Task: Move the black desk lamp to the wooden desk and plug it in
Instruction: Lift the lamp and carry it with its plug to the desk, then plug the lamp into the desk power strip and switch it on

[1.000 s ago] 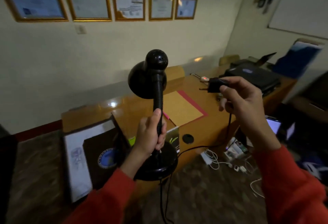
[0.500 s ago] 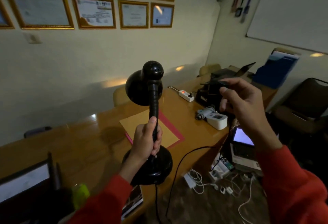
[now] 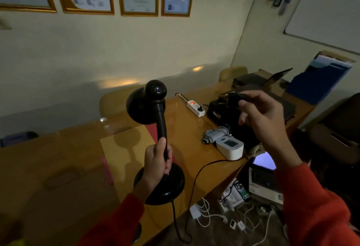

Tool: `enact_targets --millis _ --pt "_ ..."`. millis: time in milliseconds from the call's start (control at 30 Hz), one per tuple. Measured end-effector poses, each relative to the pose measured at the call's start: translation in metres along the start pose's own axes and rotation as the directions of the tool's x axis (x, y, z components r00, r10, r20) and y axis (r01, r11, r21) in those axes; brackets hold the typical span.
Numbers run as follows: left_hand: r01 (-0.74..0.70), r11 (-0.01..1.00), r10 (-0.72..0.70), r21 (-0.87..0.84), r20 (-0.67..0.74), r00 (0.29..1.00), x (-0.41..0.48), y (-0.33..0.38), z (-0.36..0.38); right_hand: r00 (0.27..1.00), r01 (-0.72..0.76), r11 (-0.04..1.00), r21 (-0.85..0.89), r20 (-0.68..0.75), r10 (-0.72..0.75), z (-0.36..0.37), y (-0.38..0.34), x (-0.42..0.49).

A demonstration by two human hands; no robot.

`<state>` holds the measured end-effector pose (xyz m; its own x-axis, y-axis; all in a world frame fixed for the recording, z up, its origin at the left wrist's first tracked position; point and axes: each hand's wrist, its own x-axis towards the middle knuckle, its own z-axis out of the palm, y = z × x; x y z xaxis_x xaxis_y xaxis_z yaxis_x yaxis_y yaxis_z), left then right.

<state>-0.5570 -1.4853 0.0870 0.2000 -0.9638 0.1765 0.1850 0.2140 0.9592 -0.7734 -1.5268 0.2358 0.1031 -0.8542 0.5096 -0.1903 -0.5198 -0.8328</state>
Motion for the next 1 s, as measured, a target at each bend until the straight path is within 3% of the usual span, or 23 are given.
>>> enact_targets --millis 300,633,1000 --pt "0.012 0.999 -0.006 0.041 -0.153 0.988 0.071 -0.058 0.054 0.991 -0.054 0.995 -0.079 0.115 0.063 -0.039 0.069 0.073" --pt "0.009 0.989 0.02 0.149 -0.19 0.982 0.117 -0.116 0.091 0.977 -0.071 0.995 -0.073 0.197 0.084 -0.072 0.145 0.141" --pt "0.005 0.984 0.086 0.175 -0.51 0.856 0.163 -0.19 0.151 0.868 -0.127 0.991 0.033 0.487 0.095 -0.098 0.245 0.196"
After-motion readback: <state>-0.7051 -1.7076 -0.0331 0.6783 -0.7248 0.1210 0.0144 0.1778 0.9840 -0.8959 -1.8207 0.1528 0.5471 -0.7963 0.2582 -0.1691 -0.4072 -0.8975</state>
